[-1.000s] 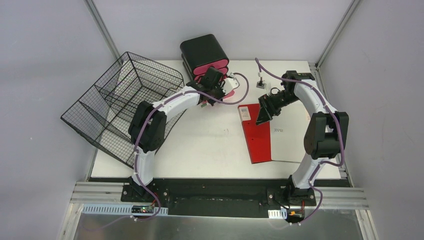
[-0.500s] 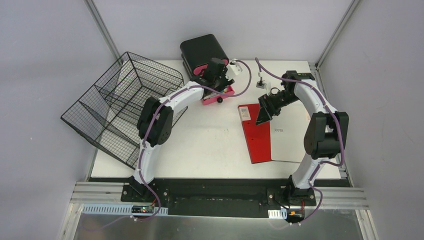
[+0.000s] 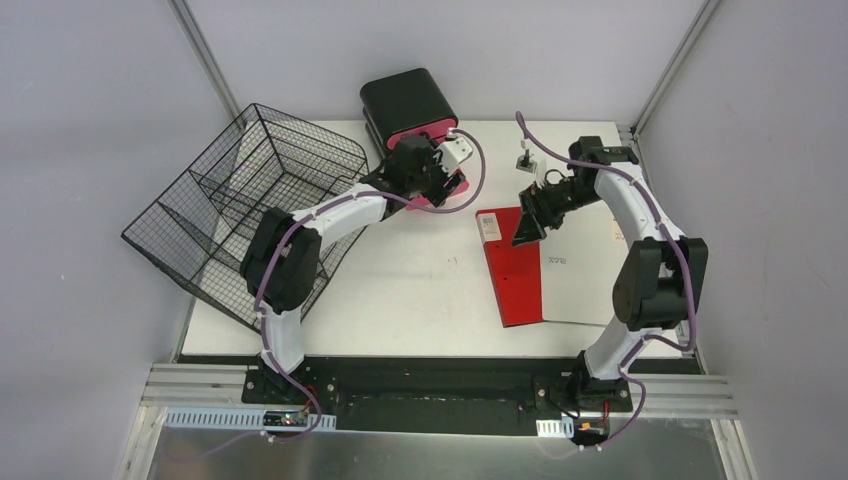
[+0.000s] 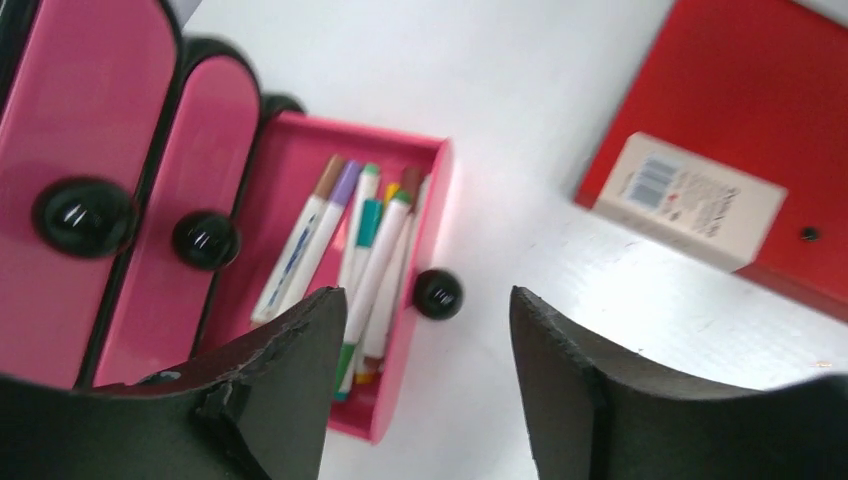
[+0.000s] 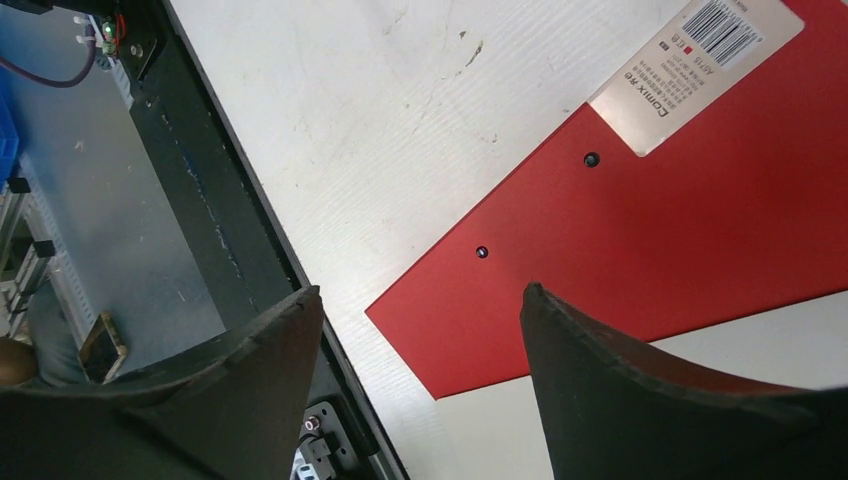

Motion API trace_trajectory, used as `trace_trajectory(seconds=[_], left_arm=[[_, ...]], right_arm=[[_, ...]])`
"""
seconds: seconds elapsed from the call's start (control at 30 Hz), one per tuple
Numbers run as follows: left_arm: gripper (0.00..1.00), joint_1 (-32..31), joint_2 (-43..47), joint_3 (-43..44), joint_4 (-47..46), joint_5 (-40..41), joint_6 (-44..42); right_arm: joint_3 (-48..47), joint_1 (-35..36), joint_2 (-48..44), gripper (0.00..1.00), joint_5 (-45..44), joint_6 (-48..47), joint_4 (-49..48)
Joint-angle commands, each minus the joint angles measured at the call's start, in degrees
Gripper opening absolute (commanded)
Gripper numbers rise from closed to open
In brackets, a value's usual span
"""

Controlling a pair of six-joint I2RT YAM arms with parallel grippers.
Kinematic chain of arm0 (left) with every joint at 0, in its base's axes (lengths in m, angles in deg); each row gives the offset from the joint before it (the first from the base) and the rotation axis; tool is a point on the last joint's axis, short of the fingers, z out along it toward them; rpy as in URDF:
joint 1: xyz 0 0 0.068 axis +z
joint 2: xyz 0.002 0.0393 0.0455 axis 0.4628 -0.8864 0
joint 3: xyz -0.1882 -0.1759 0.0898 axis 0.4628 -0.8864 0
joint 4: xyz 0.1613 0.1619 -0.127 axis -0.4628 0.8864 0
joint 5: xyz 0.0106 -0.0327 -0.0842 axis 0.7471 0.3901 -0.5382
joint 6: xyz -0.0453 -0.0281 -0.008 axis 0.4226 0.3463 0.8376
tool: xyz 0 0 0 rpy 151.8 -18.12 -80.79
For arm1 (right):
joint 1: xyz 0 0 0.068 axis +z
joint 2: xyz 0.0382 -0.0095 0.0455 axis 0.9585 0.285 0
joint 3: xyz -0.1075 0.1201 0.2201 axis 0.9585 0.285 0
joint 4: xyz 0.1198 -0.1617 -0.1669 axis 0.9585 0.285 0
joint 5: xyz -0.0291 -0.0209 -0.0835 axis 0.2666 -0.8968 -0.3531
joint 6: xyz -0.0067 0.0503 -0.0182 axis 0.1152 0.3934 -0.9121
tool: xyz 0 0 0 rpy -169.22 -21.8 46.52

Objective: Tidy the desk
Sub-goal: Place the stationery in the drawer, then close the drawer in the storage box.

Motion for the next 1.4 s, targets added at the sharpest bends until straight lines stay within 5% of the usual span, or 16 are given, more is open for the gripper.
trace_trajectory(seconds=[0.0,0.2,0.33,0.73,1.37], left_arm=[[0.55,0.07,1.36,1.3,-4.42,-11.94,6.64],[0.17,0.07,-2.49,3.94,-0.31,-13.28,8.4],[0.03,-0.28,-2.96,2.1,0.41,-11.65,5.77],[0.0,-4.28,-7.53,-0.66,2.79,-0.63,-6.99],[0.0,-4.41,-11.6,0.16,3.93,10.45,-11.26]], right_arm=[[1.05,0.29,-4.95,0.75,0.11,0.59,-3.85],[1.38,0.3,-4.92,0.76,-0.61,1.08,-4.66],[1.31,0.3,-4.39,0.76,-1.31,1.05,-4.76],[1.41,0.29,-3.7,0.76,-1.71,1.1,-5.0],[1.32,0.3,-3.28,0.76,-1.73,1.08,-4.98]])
